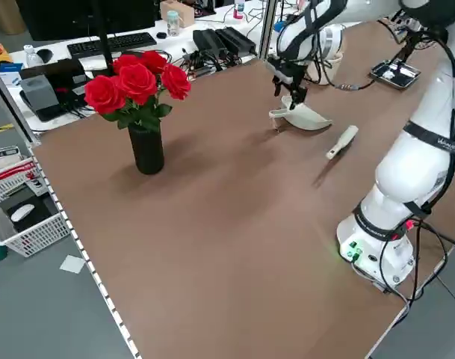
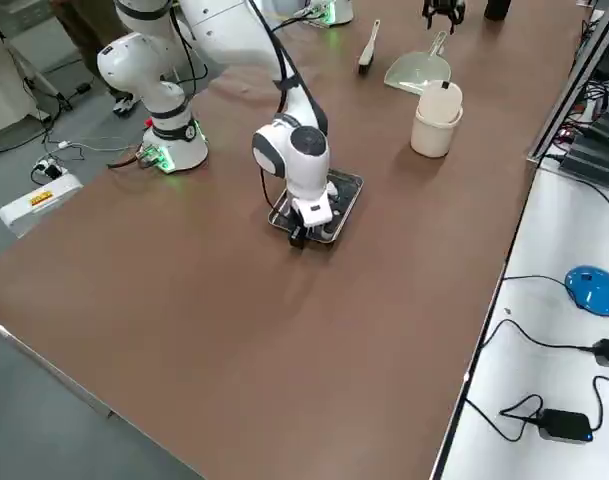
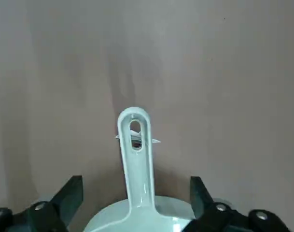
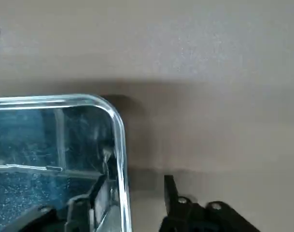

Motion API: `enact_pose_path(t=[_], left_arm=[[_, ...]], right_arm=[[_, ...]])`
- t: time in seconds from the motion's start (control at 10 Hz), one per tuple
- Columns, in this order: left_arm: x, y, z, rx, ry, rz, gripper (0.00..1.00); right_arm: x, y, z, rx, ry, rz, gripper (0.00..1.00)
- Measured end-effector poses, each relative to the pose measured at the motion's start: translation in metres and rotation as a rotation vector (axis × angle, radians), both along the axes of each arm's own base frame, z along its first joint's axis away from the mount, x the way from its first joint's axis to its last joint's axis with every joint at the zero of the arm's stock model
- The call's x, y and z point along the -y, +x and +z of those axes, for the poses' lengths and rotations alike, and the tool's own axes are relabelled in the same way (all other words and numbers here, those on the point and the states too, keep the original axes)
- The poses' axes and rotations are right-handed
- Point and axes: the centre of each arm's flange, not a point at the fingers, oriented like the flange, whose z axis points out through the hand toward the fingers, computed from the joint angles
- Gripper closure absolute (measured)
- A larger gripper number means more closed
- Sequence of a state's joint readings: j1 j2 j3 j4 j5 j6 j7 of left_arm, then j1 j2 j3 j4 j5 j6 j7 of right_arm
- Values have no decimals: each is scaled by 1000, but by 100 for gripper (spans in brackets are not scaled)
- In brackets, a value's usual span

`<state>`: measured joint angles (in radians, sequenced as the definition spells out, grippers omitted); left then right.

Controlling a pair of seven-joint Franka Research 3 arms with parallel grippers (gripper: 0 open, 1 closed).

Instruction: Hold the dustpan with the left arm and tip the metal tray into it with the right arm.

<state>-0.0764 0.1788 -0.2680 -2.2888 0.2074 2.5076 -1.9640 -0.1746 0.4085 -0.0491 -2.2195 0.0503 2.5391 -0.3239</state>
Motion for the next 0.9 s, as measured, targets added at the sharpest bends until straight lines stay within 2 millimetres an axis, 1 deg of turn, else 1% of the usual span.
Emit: enact_pose_path(t=[0.1, 0.2, 0.3, 0.4, 0.6, 0.7, 0.8, 0.9], left_arm=[[1, 0, -10, 7, 12, -3, 2], [2, 1, -18, 15, 20, -5, 2], [3, 0, -26, 21, 25, -8, 3], [5, -1, -35, 27, 38, -13, 5], [7, -4, -55, 31, 68, -11, 10], [6, -5, -60, 29, 69, -2, 13], [1, -3, -60, 31, 71, 6, 19], [-4, 0, -59, 34, 70, 15, 19]], right_arm=[[0, -1, -2, -1, 9, -4, 52], [1, -1, -4, -2, 17, -8, 59], [1, -2, -6, -4, 23, -12, 64], [1, -2, -7, -5, 31, -19, 73], [1, -2, -7, 0, 47, -26, 83], [2, -3, -7, 1, 55, -33, 89], [3, -4, -6, -3, 66, -28, 92], [4, -4, -6, -7, 71, -26, 92]])
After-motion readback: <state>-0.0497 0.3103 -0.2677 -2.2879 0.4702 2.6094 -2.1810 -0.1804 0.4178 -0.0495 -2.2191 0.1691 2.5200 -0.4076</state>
